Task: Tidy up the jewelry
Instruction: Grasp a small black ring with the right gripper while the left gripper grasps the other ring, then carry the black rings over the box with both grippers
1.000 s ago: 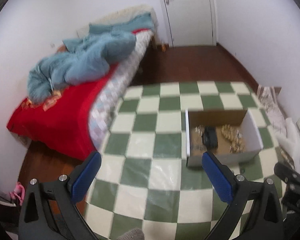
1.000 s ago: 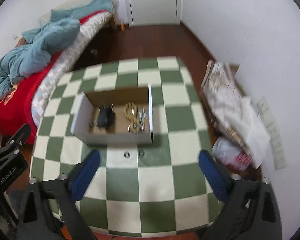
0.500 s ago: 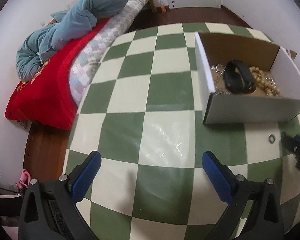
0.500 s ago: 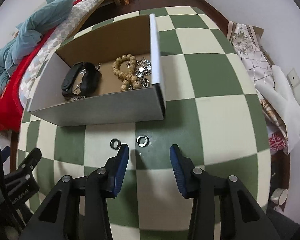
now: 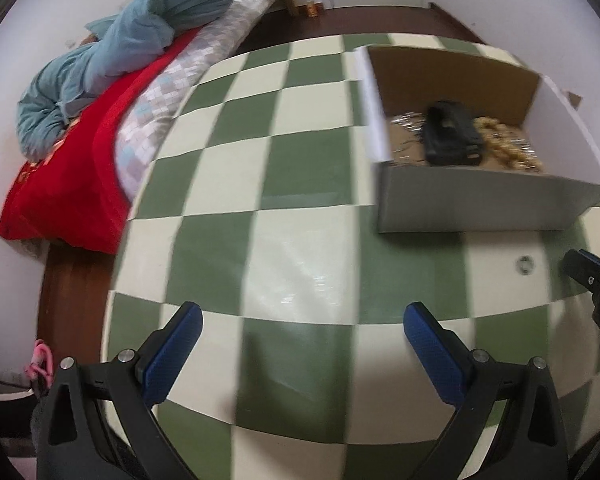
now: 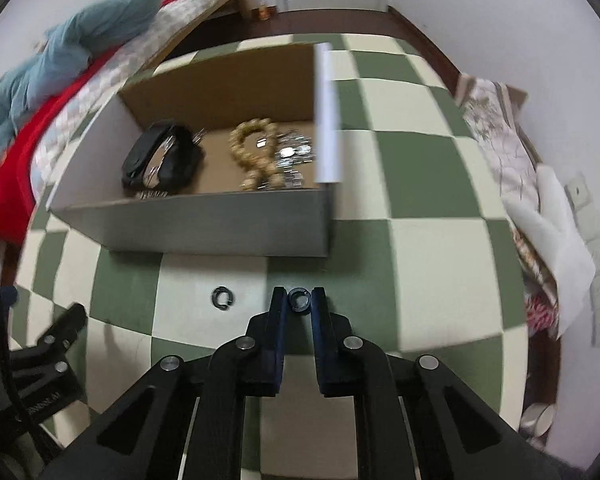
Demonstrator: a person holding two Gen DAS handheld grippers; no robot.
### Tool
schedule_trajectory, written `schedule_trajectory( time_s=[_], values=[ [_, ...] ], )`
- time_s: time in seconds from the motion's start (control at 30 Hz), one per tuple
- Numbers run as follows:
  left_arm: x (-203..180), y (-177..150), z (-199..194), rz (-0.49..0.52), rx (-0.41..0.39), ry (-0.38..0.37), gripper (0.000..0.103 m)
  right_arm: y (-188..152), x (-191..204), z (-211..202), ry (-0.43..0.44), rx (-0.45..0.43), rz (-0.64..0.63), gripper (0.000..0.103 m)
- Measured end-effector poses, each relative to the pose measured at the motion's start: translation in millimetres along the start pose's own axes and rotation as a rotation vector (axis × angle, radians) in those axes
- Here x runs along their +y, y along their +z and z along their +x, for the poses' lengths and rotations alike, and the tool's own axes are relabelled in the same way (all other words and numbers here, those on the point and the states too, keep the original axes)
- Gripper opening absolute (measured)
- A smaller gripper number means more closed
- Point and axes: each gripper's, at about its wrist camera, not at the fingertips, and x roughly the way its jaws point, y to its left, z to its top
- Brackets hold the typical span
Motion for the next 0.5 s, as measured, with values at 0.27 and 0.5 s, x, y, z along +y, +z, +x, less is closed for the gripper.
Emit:
schedule_trajectory(
  time_s=[0.27,0.5],
  values=[
    [-78,12,-10,0.075,0.027,-0.216,0.089,-11,-56,-33,-0.018,-0.025,0.144,0.012],
    [-123,19,4,0.138,0.051,-0.226,0.081,-20,-83,-40,-0.040,-0.023,0.205,0.012]
  ],
)
